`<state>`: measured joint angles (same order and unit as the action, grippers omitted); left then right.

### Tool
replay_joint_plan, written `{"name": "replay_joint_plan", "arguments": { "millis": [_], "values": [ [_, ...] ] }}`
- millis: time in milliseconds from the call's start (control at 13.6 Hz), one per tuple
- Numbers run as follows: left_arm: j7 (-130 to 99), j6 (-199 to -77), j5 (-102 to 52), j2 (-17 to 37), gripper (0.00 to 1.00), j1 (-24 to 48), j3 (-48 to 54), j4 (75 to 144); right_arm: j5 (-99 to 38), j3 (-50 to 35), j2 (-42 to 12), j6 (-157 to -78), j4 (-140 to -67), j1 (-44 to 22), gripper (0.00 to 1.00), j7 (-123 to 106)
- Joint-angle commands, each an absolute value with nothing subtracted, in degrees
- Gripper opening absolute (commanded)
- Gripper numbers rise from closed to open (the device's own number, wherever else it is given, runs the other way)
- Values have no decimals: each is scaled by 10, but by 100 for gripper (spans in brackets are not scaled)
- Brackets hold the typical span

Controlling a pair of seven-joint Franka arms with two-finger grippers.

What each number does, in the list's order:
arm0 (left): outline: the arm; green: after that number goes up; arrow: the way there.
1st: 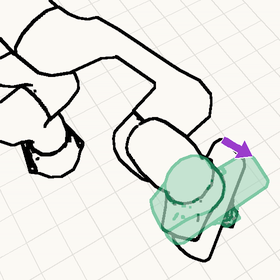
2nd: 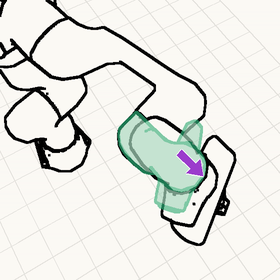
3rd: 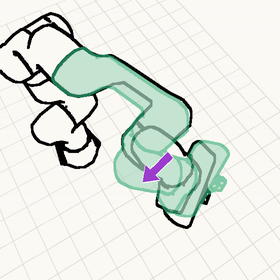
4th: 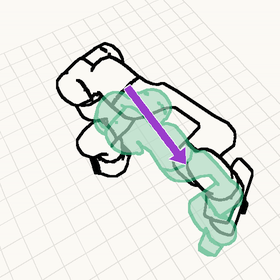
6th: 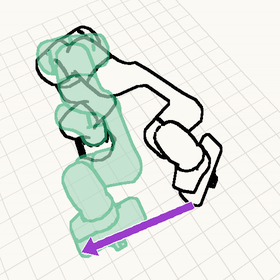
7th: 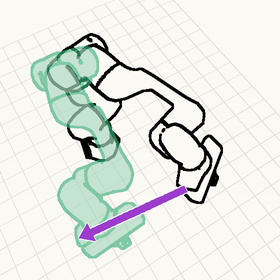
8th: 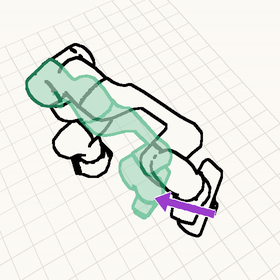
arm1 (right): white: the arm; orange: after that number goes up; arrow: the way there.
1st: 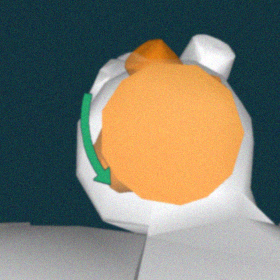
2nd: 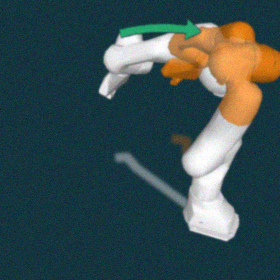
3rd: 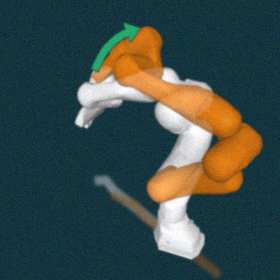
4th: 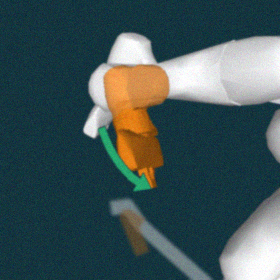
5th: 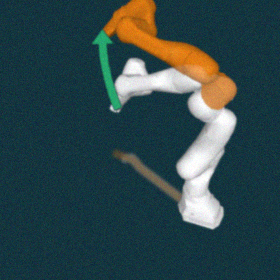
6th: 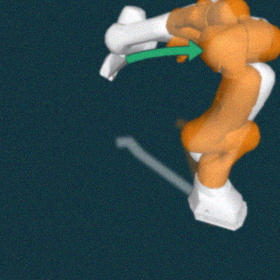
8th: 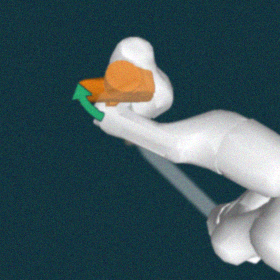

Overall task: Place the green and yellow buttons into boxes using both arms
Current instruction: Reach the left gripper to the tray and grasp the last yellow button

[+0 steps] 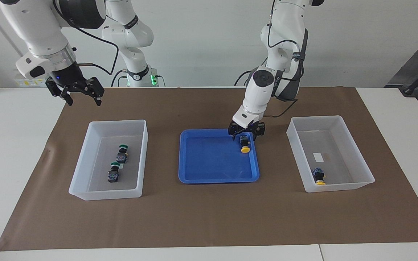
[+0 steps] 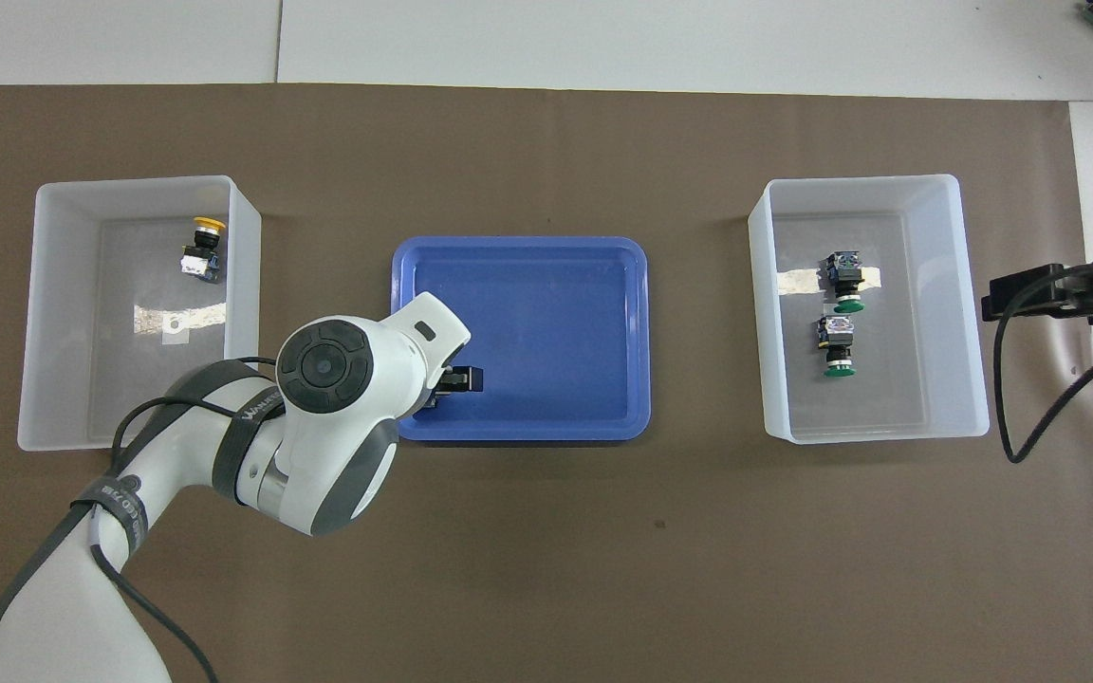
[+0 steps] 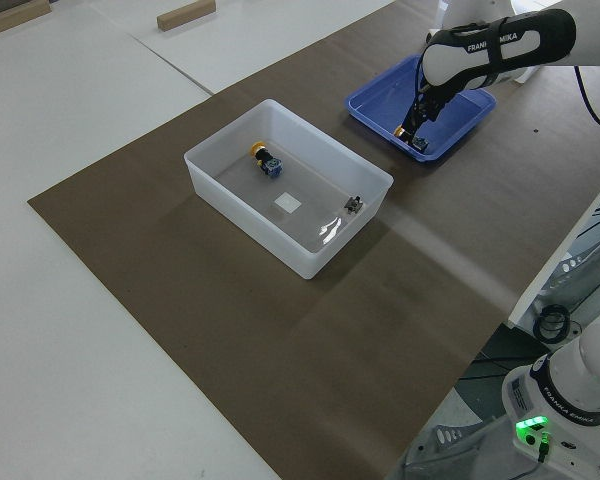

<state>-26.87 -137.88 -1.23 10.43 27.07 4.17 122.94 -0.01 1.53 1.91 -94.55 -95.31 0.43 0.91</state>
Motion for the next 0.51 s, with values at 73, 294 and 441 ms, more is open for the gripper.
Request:
{"name": "replay_joint_plan", "arguments": {
  "millis": [73,294,441],
  "values": [
    [-295,-1406,-4,112,100,294,31,1248,-1,18,30,-948,-962,-5,100,25],
    [-297,-1407,2,119,100,296,31,1250,-1,18,30,-948,-963,1,100,25],
    [-298,-1407,6,122,100,297,31,1253,-1,18,31,-948,-964,2,100,25]
  ]
}}
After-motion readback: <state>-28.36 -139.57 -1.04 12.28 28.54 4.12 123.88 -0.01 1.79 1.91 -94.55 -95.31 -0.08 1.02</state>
